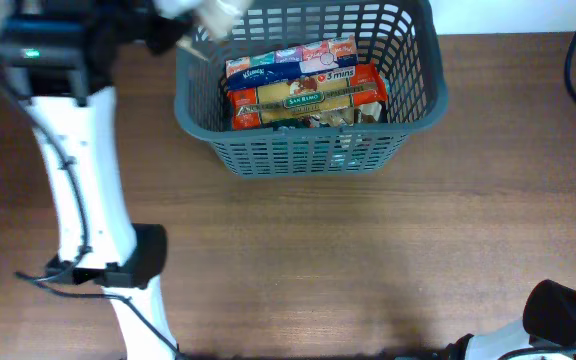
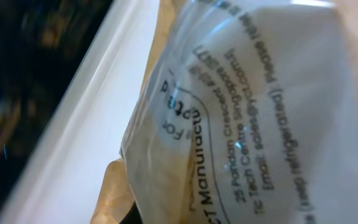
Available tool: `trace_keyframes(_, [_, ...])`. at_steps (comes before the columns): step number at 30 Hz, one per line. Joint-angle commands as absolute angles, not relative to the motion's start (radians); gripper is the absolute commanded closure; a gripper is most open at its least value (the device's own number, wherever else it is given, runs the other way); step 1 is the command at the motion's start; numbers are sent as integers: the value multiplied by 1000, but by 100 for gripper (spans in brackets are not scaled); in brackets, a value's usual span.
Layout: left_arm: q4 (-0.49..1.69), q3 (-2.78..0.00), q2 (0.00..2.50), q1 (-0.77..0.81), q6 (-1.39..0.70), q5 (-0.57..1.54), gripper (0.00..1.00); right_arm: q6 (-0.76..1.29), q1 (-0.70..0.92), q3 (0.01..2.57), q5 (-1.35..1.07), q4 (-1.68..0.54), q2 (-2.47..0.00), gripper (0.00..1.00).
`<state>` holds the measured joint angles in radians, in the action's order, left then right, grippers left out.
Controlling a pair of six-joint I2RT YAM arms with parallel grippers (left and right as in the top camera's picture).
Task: Pack container
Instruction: 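Lift the white snack bag into the basket and open the left gripper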
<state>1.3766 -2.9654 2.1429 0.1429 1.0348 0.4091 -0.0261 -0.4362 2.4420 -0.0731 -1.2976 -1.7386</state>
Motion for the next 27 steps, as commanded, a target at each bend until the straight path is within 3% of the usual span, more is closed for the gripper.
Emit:
trace_keyframes(1, [1346,-2930,2140,224,1210,422,98,-17,-439,2440,-78,-1295,-1742,1])
trace_keyframes(16, [1293,-2741,2355,368,1125,374,98,-17,-439,2440,-78,-1295,-1742,1])
trace_keyframes(22, [1306,-2740,2406,394,1037,374,78,-17,-439,2440,-78,-1295,-1742,1])
trace_keyframes(23, [1316,-2740,2410,395,1036,374,68,-17,-439,2440,-78,-1295,-1742,1])
trace_keyframes(25, [1333,-2740,2411,398,1013,374,30,-17,-439,2440,-78,-1296,-1742,1])
trace_keyframes(27, [1336,-2746,2401,402,961,363,1,-17,-439,2440,-78,-1295,-1742,1])
